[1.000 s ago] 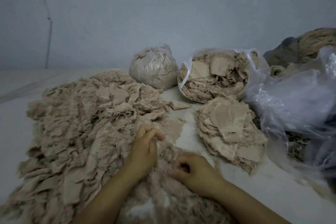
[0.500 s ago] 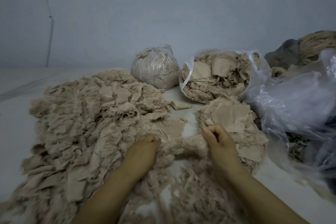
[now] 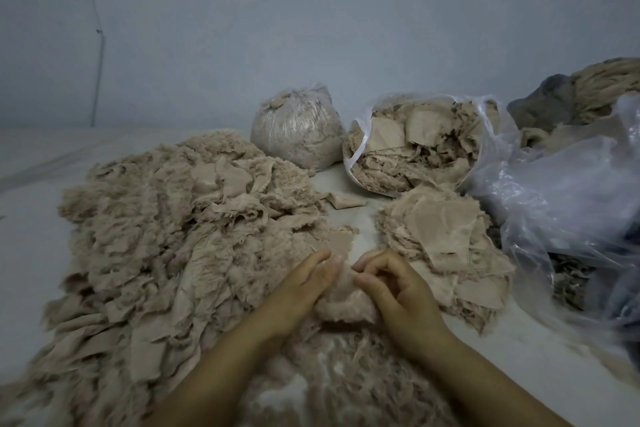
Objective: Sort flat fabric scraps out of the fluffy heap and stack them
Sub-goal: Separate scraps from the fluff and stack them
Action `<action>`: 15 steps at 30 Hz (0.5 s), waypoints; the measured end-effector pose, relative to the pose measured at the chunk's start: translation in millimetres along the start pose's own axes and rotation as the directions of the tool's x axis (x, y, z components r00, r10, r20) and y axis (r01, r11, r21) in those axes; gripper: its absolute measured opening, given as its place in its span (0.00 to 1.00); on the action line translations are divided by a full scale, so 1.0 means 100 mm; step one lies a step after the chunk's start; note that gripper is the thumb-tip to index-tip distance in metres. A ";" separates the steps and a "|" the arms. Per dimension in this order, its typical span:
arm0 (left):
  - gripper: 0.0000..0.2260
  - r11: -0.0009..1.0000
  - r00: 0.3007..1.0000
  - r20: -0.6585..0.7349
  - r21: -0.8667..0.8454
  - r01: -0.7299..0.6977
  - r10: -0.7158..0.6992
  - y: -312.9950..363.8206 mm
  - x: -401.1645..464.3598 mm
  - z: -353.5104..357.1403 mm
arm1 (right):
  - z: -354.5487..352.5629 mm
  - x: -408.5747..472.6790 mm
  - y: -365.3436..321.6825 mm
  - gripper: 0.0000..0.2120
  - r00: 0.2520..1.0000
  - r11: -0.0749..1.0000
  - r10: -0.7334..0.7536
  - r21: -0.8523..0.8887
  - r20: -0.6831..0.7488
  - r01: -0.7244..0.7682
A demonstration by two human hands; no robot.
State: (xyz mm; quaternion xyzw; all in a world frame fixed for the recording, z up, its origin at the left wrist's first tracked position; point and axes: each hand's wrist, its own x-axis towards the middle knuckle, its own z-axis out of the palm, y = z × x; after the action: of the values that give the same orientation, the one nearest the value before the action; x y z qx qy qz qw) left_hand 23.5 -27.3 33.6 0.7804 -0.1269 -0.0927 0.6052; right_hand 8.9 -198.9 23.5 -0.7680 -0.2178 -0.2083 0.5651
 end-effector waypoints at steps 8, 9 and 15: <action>0.22 0.992 0.997 -0.062 -0.117 -0.046 0.039 -0.02 0.00 0.01 | -0.07 0.01 0.03 0.22 0.856 0.803 0.483 0.296 0.183 -0.517; 0.22 0.993 0.996 -0.070 -0.097 -0.070 0.063 -0.01 -0.01 0.02 | -0.07 0.00 0.02 0.19 0.832 0.787 0.500 0.274 0.240 -0.552; 0.14 0.990 0.966 -0.244 -0.089 -0.110 0.086 0.04 0.00 0.03 | -0.09 0.01 0.01 0.05 0.843 0.816 0.511 0.212 0.168 -0.537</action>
State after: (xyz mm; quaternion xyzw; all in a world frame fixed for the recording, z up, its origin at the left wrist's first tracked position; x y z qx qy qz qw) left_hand 22.2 -30.4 36.6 0.7469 -0.0864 0.0260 0.6588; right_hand 9.2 -207.7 25.8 -0.7304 -0.0510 0.0246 0.6807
